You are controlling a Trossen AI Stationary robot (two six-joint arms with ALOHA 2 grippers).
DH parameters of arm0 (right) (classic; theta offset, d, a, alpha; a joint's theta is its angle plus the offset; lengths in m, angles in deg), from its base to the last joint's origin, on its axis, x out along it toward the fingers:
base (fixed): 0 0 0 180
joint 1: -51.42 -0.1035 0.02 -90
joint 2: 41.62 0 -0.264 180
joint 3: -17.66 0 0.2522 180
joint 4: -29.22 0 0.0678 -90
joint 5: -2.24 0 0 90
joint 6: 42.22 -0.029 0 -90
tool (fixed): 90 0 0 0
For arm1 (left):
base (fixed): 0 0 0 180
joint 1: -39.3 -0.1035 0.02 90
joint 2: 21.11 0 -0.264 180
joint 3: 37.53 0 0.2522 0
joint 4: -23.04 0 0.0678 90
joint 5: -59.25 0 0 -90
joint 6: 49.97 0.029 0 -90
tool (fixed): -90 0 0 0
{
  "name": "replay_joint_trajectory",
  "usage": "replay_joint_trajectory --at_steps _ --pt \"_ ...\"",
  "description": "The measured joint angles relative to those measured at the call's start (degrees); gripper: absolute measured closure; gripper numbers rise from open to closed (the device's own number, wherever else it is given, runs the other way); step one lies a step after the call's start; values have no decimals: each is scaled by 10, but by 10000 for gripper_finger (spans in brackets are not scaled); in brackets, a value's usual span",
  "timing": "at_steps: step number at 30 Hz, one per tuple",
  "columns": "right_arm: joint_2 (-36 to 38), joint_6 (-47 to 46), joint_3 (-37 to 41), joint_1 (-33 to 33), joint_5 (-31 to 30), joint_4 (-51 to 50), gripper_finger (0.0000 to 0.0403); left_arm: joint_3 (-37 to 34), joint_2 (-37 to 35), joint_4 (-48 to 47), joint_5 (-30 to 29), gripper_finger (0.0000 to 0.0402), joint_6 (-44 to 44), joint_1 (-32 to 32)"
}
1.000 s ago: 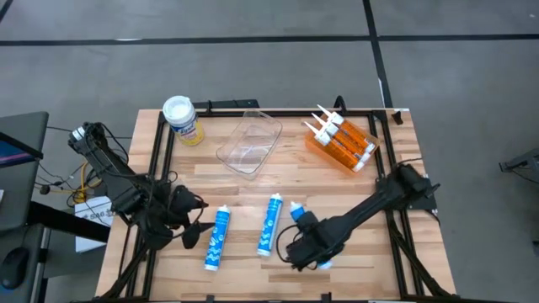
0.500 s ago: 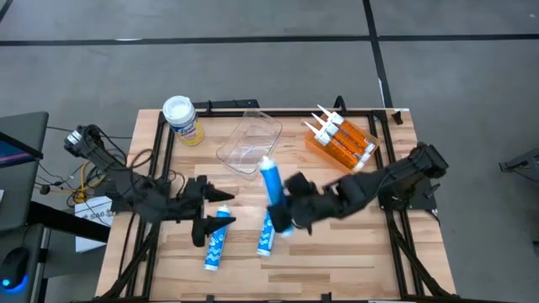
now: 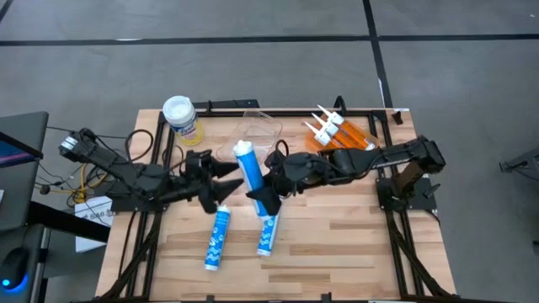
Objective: Pick & place silicon tubes, Sealant and Lysol wipes
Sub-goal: Put the right blue sealant into the transparent bin
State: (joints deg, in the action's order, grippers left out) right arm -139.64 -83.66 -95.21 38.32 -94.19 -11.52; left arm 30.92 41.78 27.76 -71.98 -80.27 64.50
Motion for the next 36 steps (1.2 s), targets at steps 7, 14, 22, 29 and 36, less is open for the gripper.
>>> replay_joint_trajectory --at_steps 7,14,22,29,36 --pt "4 15 0 8 72 0 200 0 0 1 -19 67 -24 -26" --pt "5 19 0 16 82 5 200 1 11 5 -18 67 -49 -34" --pt "5 25 0 34 85 31 200 1 52 40 -11 67 -66 -40" --pt "5 25 0 47 92 43 200 0 74 62 -13 67 -91 -49" --pt "5 25 0 51 89 39 200 0 84 66 -32 104 -103 -54"
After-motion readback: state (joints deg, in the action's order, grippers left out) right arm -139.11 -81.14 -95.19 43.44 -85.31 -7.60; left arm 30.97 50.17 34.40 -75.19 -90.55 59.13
